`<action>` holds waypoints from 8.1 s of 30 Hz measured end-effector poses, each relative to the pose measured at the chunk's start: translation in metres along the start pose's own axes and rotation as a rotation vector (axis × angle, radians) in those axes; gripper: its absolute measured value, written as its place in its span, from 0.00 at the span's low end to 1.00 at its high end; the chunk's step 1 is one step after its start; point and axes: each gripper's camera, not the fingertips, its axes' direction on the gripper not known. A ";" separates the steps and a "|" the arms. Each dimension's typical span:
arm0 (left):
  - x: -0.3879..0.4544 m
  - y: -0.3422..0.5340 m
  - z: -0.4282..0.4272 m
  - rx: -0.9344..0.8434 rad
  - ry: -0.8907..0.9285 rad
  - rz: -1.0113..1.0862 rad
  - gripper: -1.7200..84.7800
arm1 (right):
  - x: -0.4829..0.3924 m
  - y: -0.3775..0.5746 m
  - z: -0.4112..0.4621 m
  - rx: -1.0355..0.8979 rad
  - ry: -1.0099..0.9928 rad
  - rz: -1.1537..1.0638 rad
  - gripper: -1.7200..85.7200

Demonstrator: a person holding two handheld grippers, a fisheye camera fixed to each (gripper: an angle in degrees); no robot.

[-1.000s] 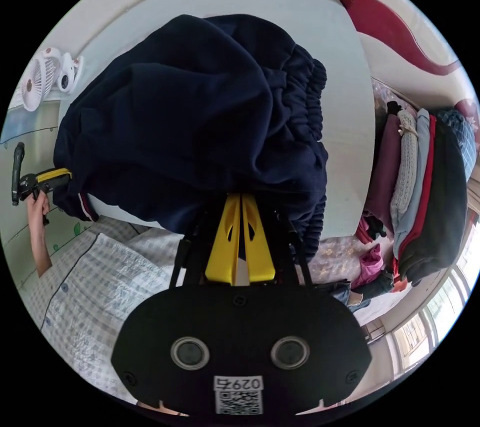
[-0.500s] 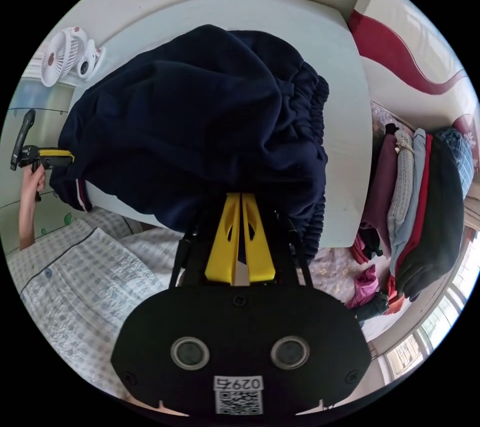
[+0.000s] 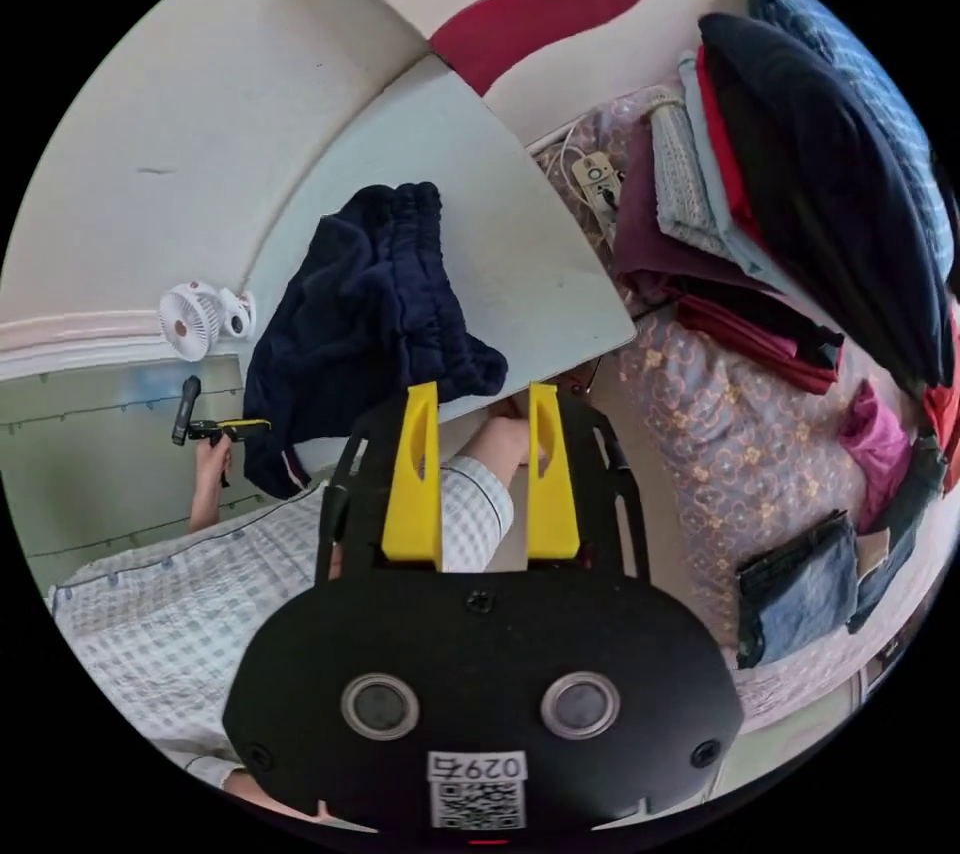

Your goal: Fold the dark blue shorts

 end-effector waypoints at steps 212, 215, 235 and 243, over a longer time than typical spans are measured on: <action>-0.131 0.241 -0.003 0.140 -0.152 -0.449 0.01 | -0.185 -0.162 0.029 -0.159 0.276 -0.280 0.03; -0.127 0.293 -0.064 0.292 -0.067 -0.478 0.01 | -0.199 -0.156 -0.029 -0.082 0.203 -0.338 0.03; -0.154 0.115 -0.011 -0.017 0.031 -0.376 0.22 | -0.062 -0.180 -0.051 -0.228 0.157 -0.109 0.19; -0.122 0.016 0.058 -0.219 -0.122 -0.110 0.23 | -0.003 -0.193 0.000 -0.241 0.058 0.123 0.21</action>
